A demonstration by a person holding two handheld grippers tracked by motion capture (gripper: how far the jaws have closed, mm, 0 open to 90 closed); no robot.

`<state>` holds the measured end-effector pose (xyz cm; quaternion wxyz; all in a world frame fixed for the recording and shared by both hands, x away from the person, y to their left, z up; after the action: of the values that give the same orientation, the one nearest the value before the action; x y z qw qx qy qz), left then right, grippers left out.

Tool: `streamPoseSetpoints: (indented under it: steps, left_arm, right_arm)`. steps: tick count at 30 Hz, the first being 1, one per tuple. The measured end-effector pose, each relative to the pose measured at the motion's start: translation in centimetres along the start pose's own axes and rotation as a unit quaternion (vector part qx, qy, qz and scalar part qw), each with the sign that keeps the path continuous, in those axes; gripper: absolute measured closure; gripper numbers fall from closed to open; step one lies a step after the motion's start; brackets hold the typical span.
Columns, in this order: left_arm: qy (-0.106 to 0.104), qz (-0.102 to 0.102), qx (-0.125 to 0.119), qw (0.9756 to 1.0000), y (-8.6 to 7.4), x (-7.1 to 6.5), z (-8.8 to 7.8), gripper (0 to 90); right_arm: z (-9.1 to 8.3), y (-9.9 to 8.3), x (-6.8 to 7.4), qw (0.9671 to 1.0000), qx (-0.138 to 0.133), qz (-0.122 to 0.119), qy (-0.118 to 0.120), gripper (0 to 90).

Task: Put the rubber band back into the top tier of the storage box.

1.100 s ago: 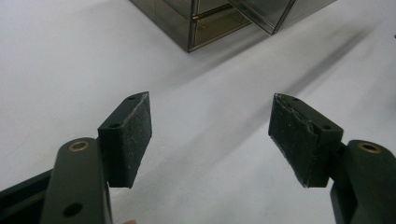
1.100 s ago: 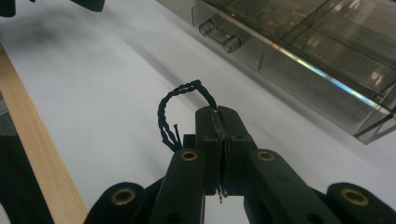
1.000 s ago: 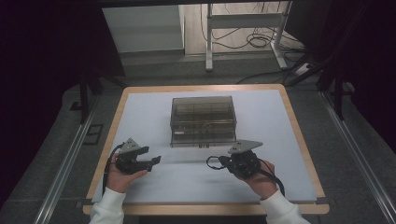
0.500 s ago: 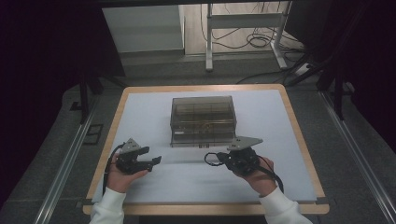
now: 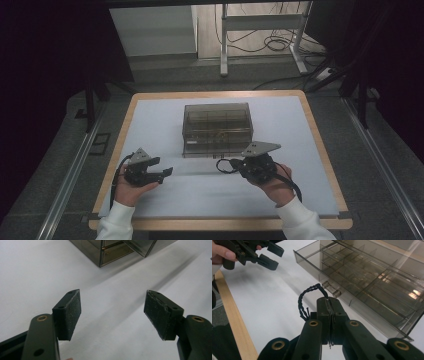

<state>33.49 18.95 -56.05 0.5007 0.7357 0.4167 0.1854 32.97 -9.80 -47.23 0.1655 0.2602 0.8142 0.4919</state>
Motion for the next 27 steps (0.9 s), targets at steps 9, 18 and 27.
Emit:
streamPoseSetpoints:
  steps: [9, 18, 27]
  left_arm:
    - [0.000, 0.001, 0.001, 1.0000, 0.0, 0.0, 0.0, 30.2]
    - [-0.002, 0.002, 0.003, 1.0000, -0.1, 0.0, 0.0, 30.2]
    - [-0.001, 0.000, 0.002, 1.0000, -0.1, 0.0, 0.1, 30.2]
  right_arm:
    - [0.4, 1.0, 0.2, 0.9999, -0.009, -0.004, 0.005, 88.0]
    - [0.8, 2.1, 0.2, 0.9997, -0.019, -0.009, 0.008, 88.1]
    - [1.6, 3.0, -0.2, 0.9996, -0.027, -0.003, 0.008, 88.0]
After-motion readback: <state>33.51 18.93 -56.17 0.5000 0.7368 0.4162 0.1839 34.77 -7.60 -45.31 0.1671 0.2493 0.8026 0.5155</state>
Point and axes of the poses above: each handheld gripper's, and its own axes: z roughly forward along the jaws, y roughly out of its top, x roughly to its left, the point moved 7 cm from there along z, roughly forward along the jaws, and after that the axes turned 11 degrees about -x, right-handed, at the moved point
